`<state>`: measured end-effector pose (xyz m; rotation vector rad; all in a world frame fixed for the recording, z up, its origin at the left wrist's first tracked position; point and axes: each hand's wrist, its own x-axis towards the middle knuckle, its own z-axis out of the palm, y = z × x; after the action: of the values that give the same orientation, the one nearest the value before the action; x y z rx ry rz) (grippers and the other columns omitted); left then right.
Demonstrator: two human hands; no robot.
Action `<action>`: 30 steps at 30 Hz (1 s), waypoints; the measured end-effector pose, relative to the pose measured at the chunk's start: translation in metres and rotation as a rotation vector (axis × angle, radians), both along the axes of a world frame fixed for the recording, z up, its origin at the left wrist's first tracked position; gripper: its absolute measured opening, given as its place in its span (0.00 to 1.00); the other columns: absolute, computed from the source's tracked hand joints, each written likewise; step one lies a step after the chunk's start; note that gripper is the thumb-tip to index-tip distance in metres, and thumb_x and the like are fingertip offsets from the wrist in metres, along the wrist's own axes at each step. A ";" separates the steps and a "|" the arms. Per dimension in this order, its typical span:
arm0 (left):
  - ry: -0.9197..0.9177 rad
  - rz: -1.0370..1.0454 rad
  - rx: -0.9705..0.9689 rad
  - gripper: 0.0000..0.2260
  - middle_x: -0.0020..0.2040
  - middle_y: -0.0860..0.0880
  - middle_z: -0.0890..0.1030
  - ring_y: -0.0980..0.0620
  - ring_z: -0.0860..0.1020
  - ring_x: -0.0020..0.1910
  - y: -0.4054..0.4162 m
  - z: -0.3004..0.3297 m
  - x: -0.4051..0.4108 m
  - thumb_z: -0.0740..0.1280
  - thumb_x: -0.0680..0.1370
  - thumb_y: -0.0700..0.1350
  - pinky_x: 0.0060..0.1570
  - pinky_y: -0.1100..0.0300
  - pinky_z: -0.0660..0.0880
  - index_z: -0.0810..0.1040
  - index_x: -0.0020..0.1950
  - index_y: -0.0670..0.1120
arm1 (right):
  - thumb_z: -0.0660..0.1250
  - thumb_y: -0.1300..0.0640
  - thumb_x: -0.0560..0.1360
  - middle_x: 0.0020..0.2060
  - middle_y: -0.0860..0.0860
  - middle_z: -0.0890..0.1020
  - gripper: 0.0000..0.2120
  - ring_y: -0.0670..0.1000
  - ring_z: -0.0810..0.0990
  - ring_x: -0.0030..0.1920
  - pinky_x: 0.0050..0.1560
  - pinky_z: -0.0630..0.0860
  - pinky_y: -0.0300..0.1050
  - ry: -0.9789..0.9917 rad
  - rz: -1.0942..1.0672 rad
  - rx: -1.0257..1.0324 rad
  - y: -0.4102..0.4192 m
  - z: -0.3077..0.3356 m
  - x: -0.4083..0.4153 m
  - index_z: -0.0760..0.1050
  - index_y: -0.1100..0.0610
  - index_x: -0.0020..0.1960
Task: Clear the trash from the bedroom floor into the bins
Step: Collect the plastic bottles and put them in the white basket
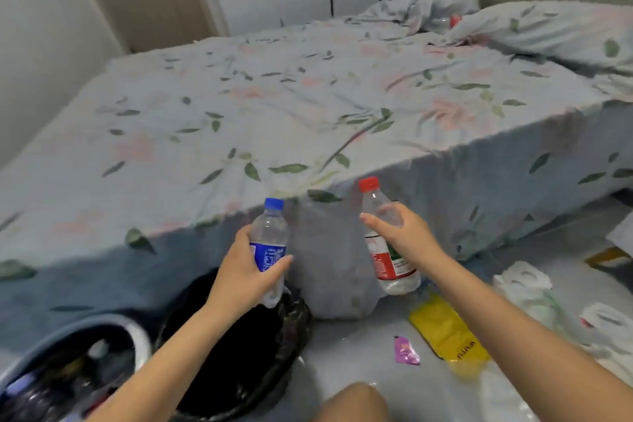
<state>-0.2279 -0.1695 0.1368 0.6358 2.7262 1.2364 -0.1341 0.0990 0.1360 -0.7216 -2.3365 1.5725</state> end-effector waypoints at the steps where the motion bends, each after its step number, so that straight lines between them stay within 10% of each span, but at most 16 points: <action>1: -0.003 0.044 0.008 0.31 0.52 0.55 0.78 0.57 0.79 0.48 -0.031 -0.002 0.001 0.75 0.68 0.55 0.47 0.58 0.76 0.65 0.66 0.51 | 0.68 0.30 0.63 0.47 0.44 0.80 0.23 0.45 0.78 0.47 0.40 0.72 0.41 0.004 0.044 -0.007 -0.027 0.004 -0.011 0.74 0.44 0.50; 16: -0.187 0.897 0.178 0.32 0.54 0.48 0.76 0.48 0.76 0.48 -0.393 -0.088 -0.005 0.78 0.67 0.50 0.48 0.53 0.73 0.67 0.65 0.44 | 0.72 0.36 0.66 0.44 0.47 0.83 0.20 0.48 0.82 0.46 0.47 0.76 0.46 -0.150 0.510 -0.236 -0.388 -0.033 -0.121 0.76 0.50 0.47; 30: -0.379 1.033 0.253 0.36 0.54 0.47 0.71 0.47 0.73 0.49 -0.381 -0.180 -0.009 0.81 0.62 0.40 0.49 0.56 0.69 0.62 0.62 0.44 | 0.73 0.51 0.71 0.60 0.56 0.76 0.29 0.54 0.75 0.61 0.54 0.68 0.40 -0.357 0.630 0.076 -0.498 -0.144 -0.154 0.66 0.59 0.66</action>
<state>-0.2369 -0.5506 -0.0429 -1.0500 2.5527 1.6158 -0.2881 -0.3990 -0.0078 -0.2637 -3.0864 1.6648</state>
